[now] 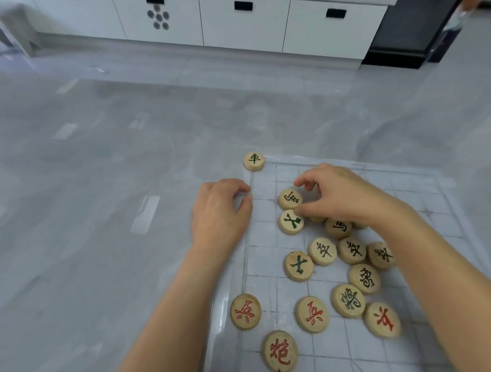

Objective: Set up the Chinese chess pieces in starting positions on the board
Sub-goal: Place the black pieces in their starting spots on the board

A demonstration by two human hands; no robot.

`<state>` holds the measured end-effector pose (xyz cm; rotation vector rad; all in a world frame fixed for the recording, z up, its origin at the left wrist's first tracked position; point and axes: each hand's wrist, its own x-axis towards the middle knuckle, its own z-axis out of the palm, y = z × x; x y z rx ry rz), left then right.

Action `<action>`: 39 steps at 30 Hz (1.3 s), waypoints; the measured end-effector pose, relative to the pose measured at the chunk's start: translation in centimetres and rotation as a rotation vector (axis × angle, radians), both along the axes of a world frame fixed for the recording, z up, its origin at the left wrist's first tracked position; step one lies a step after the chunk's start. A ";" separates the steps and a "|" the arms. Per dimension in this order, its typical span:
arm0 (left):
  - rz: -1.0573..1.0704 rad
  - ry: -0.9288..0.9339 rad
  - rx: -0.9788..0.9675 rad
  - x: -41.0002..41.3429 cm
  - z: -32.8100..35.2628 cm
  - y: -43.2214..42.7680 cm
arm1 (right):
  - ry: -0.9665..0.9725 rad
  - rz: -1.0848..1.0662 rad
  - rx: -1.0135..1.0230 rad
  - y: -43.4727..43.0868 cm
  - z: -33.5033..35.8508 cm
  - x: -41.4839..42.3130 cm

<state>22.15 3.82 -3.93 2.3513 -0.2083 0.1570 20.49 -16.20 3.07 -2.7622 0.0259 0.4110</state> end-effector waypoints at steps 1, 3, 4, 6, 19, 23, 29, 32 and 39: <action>0.000 -0.001 0.000 0.0 0.0 0.0 | -0.048 -0.056 -0.002 0.6 -0.3 -0.1; 0.000 -0.007 0.004 -0.1 0.1 0.0 | -0.135 -0.155 -0.087 1.9 -0.8 0.2; 0.002 -0.007 0.008 -0.1 0.1 0.0 | -0.159 -0.149 -0.176 2.4 -1.0 0.3; 0.007 0.005 0.017 -0.1 0.1 0.0 | -0.184 -0.100 -0.252 3.1 -1.4 0.7; 0.015 0.002 0.010 -0.1 0.2 -0.1 | -0.417 -0.234 -0.034 2.8 -3.1 6.6; 0.012 -0.002 0.012 -0.1 0.2 -0.1 | -0.381 -0.221 -0.015 2.8 -3.9 6.5; 0.008 -0.002 0.007 -0.1 0.1 -0.1 | -0.326 -0.306 0.179 -1.1 -0.1 2.9; 0.013 -0.001 0.009 -0.1 0.1 0.0 | -0.228 -0.261 0.165 -2.5 0.9 -0.2; 0.011 0.024 0.033 -0.2 0.5 -0.2 | -0.174 -0.218 0.116 -3.1 0.0 -5.0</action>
